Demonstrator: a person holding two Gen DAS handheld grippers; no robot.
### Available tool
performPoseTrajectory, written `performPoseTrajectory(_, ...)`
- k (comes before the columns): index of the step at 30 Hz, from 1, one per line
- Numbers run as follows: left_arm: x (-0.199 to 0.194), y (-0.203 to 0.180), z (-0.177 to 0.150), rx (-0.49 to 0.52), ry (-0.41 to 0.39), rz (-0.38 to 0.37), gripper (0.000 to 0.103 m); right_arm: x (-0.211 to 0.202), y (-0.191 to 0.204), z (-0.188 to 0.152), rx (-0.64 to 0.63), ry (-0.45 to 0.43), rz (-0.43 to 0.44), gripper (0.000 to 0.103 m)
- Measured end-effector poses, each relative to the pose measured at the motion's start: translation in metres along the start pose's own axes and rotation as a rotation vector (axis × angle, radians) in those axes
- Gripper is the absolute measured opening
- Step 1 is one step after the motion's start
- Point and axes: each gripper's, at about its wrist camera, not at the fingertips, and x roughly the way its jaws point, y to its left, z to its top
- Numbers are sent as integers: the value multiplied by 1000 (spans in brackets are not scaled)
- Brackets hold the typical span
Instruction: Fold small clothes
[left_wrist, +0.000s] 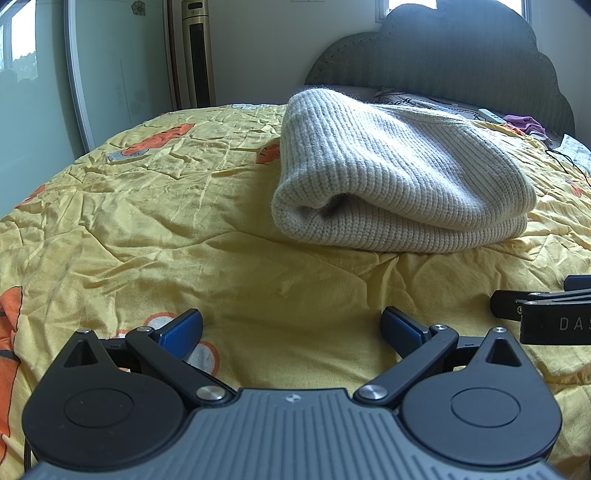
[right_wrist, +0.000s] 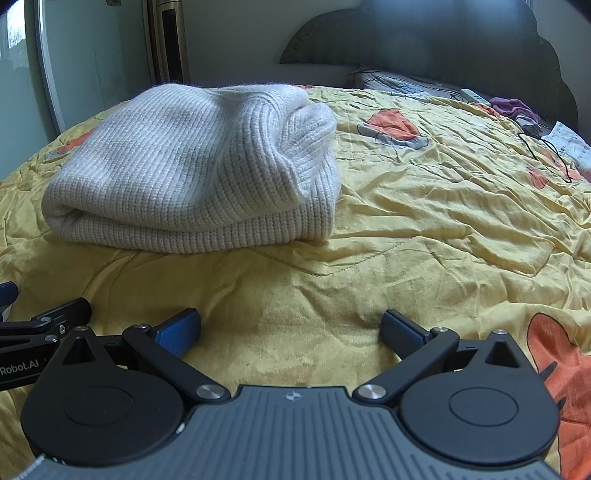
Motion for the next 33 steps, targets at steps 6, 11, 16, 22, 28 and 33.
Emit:
performPoseTrajectory(6, 0, 0, 0, 0, 0, 0, 103, -3, 0, -7, -14, -49, 11, 103)
performPoseTrajectory(11, 0, 0, 0, 0, 0, 0, 103, -4, 1, -9, -11, -61, 5, 103)
performPoseTrajectory(16, 0, 0, 0, 0, 0, 0, 103, -5, 1, -11, -11, -67, 2, 103)
performPoseTrajectory(22, 0, 0, 0, 0, 0, 0, 103, -5, 2, -11, -11, -67, 1, 103)
performPoseTrajectory(28, 0, 0, 0, -1, 0, -1, 103, -5, 2, -11, -11, -67, 2, 103)
performPoseTrajectory(33, 0, 0, 0, 0, 0, 0, 103, -5, 2, -11, -11, -67, 2, 103)
